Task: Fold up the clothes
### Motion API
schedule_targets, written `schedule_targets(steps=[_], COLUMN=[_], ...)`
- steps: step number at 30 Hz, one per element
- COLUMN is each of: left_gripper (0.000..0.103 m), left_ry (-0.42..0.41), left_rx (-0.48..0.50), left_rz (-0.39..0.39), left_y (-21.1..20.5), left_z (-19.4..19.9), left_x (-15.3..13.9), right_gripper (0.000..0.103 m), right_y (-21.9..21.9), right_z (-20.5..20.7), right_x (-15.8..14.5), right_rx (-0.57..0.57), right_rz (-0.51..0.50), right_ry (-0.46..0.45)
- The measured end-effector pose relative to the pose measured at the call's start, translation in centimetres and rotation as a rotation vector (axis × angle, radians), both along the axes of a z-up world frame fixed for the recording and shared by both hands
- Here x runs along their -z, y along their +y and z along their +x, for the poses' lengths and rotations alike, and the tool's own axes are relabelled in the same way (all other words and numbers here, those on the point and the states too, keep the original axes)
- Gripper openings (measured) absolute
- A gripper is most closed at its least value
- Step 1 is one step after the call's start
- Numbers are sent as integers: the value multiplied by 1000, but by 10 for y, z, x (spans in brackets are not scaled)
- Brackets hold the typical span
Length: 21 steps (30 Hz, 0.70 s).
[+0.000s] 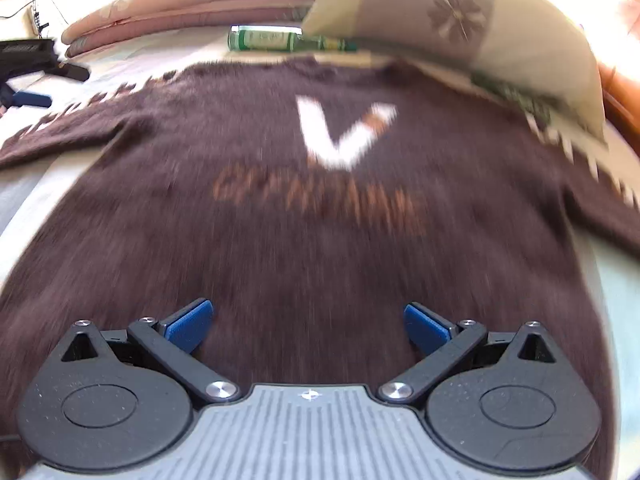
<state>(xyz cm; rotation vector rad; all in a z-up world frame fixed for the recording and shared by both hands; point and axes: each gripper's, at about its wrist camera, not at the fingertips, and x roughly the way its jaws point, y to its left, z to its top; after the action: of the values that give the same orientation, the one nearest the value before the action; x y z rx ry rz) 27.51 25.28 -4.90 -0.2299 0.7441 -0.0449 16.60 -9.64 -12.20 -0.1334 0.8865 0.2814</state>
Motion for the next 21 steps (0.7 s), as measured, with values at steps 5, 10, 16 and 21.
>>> schedule_targets(steps=[5,10,16,21], left_gripper=[102,102,102,102], left_ry=[-20,-26,-38,-45], left_rx=[14,50,121,215], left_rz=[-31,-11,1,-48], left_y=[0,-12,-32,-47], left_z=[-6,-10,-7,13], left_x=[-7,-8,-3,16], right_gripper=[103,103,103,103], right_y=[12,55,76,57], right_z=[-31,-22,-14,-34], right_x=[-11,-20,2,5], right_rx=[-37,-177,-208,-174], right_rz=[-26,7,-7,54], right_ry=[-21,-125,-42,-56])
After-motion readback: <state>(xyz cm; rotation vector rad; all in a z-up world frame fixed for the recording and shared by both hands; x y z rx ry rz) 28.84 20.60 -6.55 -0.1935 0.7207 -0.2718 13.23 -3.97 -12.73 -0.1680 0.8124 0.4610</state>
